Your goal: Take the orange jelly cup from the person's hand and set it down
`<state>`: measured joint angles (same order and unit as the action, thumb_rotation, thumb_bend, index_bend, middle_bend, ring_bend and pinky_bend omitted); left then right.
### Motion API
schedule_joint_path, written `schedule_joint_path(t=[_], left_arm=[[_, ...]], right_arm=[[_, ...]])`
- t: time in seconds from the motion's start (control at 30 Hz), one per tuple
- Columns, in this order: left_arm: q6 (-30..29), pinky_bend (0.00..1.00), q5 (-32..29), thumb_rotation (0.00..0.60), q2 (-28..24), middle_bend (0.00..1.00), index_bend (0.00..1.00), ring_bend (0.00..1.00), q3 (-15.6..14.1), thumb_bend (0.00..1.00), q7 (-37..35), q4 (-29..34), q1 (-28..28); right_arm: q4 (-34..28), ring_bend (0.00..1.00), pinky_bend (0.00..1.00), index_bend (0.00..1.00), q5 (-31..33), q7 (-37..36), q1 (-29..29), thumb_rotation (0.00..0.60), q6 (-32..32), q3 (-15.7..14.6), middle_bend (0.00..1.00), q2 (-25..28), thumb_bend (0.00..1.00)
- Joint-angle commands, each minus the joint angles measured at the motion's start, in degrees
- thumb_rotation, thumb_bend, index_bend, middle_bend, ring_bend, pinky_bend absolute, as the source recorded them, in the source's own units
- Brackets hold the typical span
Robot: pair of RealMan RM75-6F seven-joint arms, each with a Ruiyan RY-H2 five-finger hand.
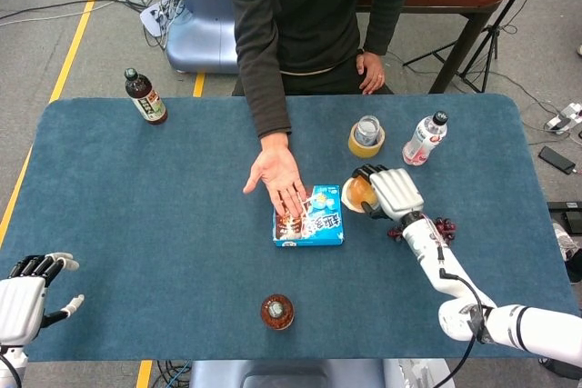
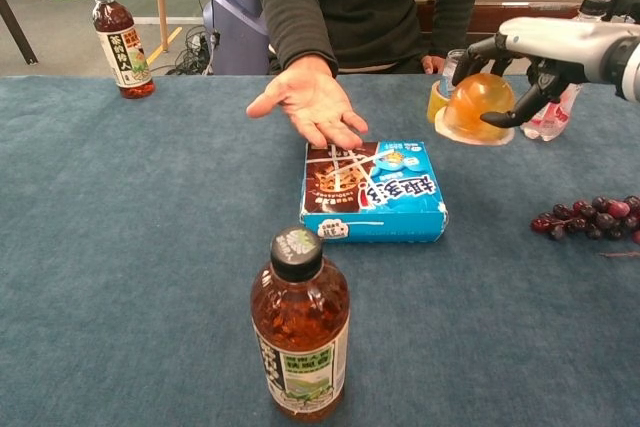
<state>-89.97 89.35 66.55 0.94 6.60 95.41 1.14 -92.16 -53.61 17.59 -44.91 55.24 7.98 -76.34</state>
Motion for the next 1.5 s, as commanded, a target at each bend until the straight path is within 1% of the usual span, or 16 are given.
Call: schedule_joint_path(t=[0.03, 0.23, 0.33, 0.43, 0.5, 0.6, 0.67, 0.77, 0.83, 0.93, 1.2, 1.33, 1.5], left_arm=[[0.0, 0.2, 0.0, 0.6, 0.1, 0.34, 0.42, 0.29, 0.0, 0.17, 0.0, -0.1, 0.0], [0.1, 0.2, -0.1, 0.6, 0.2, 0.34, 0.42, 0.29, 0.0, 0.17, 0.0, -0.4, 0.1], [0.2, 0.2, -0.1, 0.6, 0.3, 0.34, 0.42, 0.29, 0.0, 0.17, -0.1, -0.4, 0.1], [0.4, 0.2, -0.1, 0.6, 0.4, 0.34, 0.42, 0.29, 0.0, 0.17, -0.1, -0.5, 0.1], [0.4, 0.2, -0.2, 0.6, 0.5, 0.34, 0.42, 0.29, 0.0, 0.17, 0.0, -0.6, 0.2], [0.4, 0.2, -0.2, 0.6, 0.5, 0.34, 0.42, 0.29, 0.1, 0.17, 0.0, -0.6, 0.3], [0.5, 0.2, -0.1, 0.6, 0.6, 0.34, 0.42, 0.29, 0.1, 0.17, 0.1, -0.6, 0.3], [0.7, 0.2, -0.1, 0.6, 0.7, 0.34, 0.42, 0.29, 0.1, 0.17, 0.1, -0.6, 0.5], [0.8, 0.2, -0.1, 0.6, 0.9, 0.34, 0.42, 0.29, 0.1, 0.17, 0.2, -0.7, 0.6], [0.9, 0.2, -0.1, 0.6, 0.9, 0.34, 0.42, 0.29, 0.2, 0.17, 0.2, -0.7, 0.7], [0.8, 0.2, -0.3, 0.6, 0.8, 0.34, 0.42, 0.29, 0.4, 0.17, 0.0, -0.7, 0.8], [0.7, 0.2, -0.7, 0.6, 0.7, 0.34, 0.42, 0.29, 0.5, 0.17, -0.2, -0.9, 0.7], [0.9, 0.2, -1.0, 0.6, 1.0, 0.34, 0.42, 0.29, 0.8, 0.17, -0.2, -1.1, 0.9]], right_arm=[[2.8, 0.45, 0.76, 0.67, 0.4, -0.3, 0.3, 0.6, -2.0, -1.0, 0.56, -1.7, 0.57], [6.5, 0.43, 0.74, 0.67, 0.1, -1.2, 0.8, 0.6, -4.0, -1.8, 0.52, -4.1, 0.55], [7.8, 0.41, 0.71, 0.64, 0.0, -1.3, 0.9, 0.6, -5.0, -2.2, 0.5, -4.9, 0.54], [8.5, 0.38, 0.66, 0.55, 0.0, -1.4, 1.1, 0.6, -5.9, -2.5, 0.47, -5.3, 0.53], [8.4, 0.35, 0.62, 0.47, 0.2, -1.4, 1.1, 0.6, -7.1, -2.9, 0.43, -5.1, 0.52], [7.1, 0.25, 0.52, 0.26, 0.6, -0.7, 1.0, 0.6, -8.2, -3.4, 0.33, -4.2, 0.49], [6.3, 0.2, 0.45, 0.18, 0.3, -0.2, 1.2, 0.6, -7.6, -3.5, 0.28, -3.9, 0.48], [4.6, 0.14, 0.38, 0.1, 0.4, 0.3, 1.8, 0.6, -6.4, -3.6, 0.23, -3.3, 0.45], [3.0, 0.1, 0.34, 0.06, 0.3, 0.2, 2.4, 0.6, -5.3, -3.4, 0.19, -2.5, 0.43], [0.8, 0.06, 0.3, 0.04, -1.3, 0.1, 3.6, 0.6, -3.2, -3.5, 0.15, -1.2, 0.43], [-8.0, 0.06, 0.29, 0.04, -7.9, 0.2, 9.0, 0.6, 5.7, -5.1, 0.15, 5.8, 0.43], [-12.0, 0.06, 0.29, 0.04, -11.9, -1.0, 13.4, 0.6, 11.8, -6.5, 0.15, 9.9, 0.43], [-14.3, 0.06, 0.29, 0.04, -17.3, -4.3, 19.7, 0.6, 19.7, -8.3, 0.17, 13.1, 0.43]])
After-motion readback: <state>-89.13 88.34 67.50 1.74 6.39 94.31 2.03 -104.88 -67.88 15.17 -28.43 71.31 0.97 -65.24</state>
